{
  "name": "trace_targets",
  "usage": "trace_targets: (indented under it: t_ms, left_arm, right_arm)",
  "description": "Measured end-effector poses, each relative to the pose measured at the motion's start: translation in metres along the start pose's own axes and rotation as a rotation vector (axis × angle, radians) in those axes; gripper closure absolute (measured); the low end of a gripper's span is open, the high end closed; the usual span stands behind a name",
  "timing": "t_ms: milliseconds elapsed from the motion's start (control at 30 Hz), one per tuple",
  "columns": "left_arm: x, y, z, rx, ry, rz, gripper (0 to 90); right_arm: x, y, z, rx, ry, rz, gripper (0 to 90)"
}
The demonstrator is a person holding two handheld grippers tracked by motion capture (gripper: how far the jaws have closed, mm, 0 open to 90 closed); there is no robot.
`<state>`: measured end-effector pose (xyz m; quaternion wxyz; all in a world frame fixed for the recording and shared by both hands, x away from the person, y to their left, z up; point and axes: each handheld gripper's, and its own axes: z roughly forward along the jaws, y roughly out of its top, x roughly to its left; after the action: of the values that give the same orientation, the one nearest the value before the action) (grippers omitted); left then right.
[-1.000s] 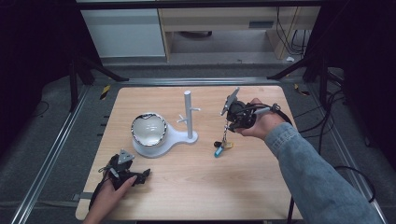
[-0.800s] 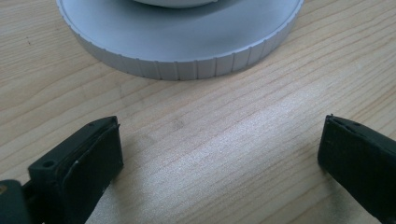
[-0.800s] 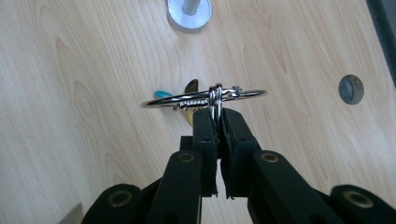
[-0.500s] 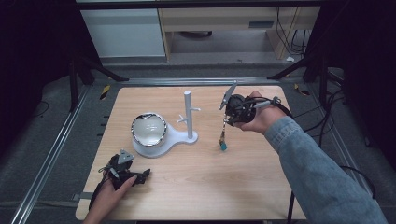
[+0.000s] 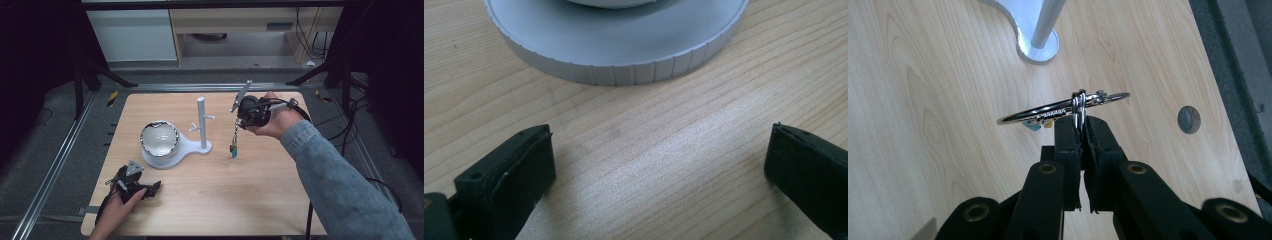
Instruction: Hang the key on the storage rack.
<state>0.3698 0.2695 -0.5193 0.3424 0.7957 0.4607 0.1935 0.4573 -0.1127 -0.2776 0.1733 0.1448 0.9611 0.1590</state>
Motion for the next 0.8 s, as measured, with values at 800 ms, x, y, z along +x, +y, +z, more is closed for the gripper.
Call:
trace_targets:
  t_ms: [800]
  left_arm:
    - [0.0, 0.0, 0.0, 0.001, 0.0, 0.001, 0.0]
  right_arm:
    - [-0.011, 0.024, -0.02, -0.029, -0.043, -0.007, 85.3]
